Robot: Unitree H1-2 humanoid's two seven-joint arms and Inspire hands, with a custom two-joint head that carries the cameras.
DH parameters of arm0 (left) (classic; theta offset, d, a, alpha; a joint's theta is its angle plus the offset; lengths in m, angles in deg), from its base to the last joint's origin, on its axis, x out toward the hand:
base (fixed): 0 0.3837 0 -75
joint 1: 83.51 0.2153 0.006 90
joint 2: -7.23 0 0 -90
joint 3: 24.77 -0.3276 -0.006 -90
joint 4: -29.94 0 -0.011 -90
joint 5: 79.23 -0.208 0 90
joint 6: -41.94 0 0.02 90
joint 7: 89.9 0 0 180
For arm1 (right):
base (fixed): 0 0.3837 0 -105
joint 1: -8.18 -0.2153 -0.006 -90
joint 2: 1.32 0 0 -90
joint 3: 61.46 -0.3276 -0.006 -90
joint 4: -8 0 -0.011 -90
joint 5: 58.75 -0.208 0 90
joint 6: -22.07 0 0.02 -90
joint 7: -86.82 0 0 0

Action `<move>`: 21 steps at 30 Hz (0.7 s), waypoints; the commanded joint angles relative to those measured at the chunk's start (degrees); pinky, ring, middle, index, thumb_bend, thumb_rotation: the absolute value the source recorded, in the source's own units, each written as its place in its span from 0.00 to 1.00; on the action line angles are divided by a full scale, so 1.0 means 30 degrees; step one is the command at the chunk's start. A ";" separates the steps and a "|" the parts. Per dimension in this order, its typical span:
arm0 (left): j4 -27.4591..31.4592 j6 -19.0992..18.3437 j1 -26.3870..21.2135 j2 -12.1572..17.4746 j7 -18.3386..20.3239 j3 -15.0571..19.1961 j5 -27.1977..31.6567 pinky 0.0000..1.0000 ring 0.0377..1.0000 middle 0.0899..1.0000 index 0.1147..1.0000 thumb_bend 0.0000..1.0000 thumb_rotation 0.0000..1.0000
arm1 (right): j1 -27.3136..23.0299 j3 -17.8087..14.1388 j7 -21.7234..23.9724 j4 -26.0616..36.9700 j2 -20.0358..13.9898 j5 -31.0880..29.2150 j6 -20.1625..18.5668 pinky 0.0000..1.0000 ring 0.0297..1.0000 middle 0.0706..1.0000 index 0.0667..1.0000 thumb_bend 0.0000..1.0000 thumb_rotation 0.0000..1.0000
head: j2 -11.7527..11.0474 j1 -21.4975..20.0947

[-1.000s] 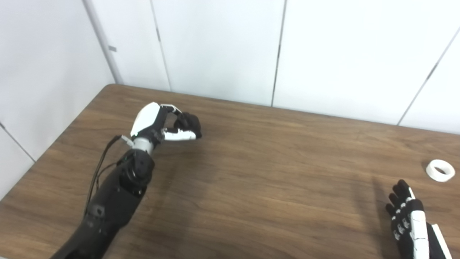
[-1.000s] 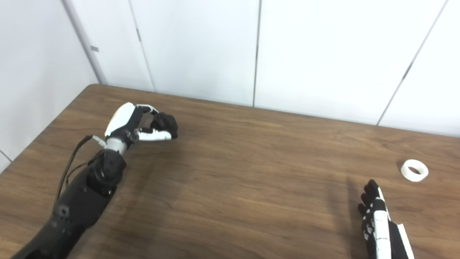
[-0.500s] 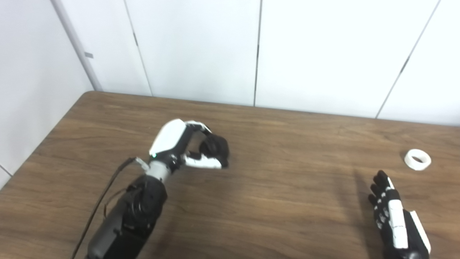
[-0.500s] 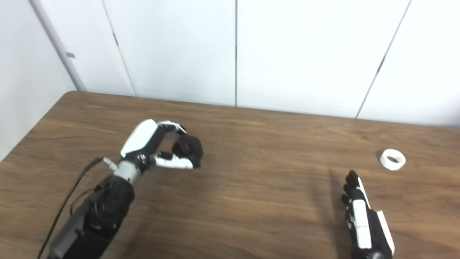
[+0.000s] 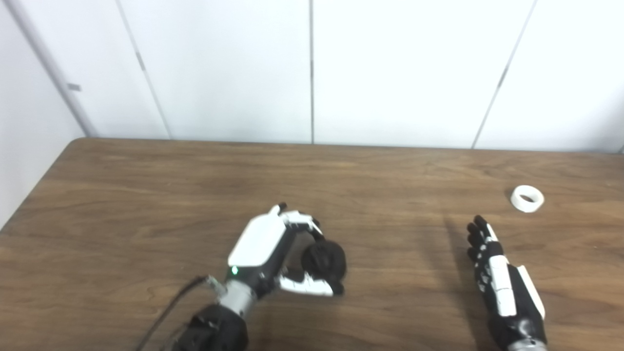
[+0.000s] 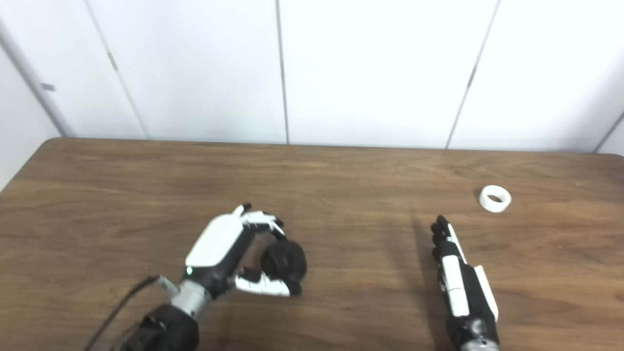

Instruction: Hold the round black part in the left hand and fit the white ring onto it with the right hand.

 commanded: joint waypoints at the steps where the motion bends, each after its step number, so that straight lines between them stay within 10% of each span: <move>1: 0.0429 0.0785 -0.0076 -0.0177 -0.0424 -0.0122 -0.0747 1.00 0.86 0.76 0.42 0.52 0.05 | 0.0377 0.0285 0.0004 0.0322 0.0407 0.0118 0.0407 1.00 1.00 0.98 0.97 0.58 1.00 | 0.0120 -0.0159; 21: -0.1730 0.3827 0.2338 -0.1164 -0.1307 -0.1607 -0.2198 1.00 0.90 0.78 0.42 0.52 0.05 | 0.0334 0.0957 -0.0762 0.1823 0.0743 0.0597 -0.0641 1.00 0.98 0.96 0.96 0.59 1.00 | 0.1491 -0.2026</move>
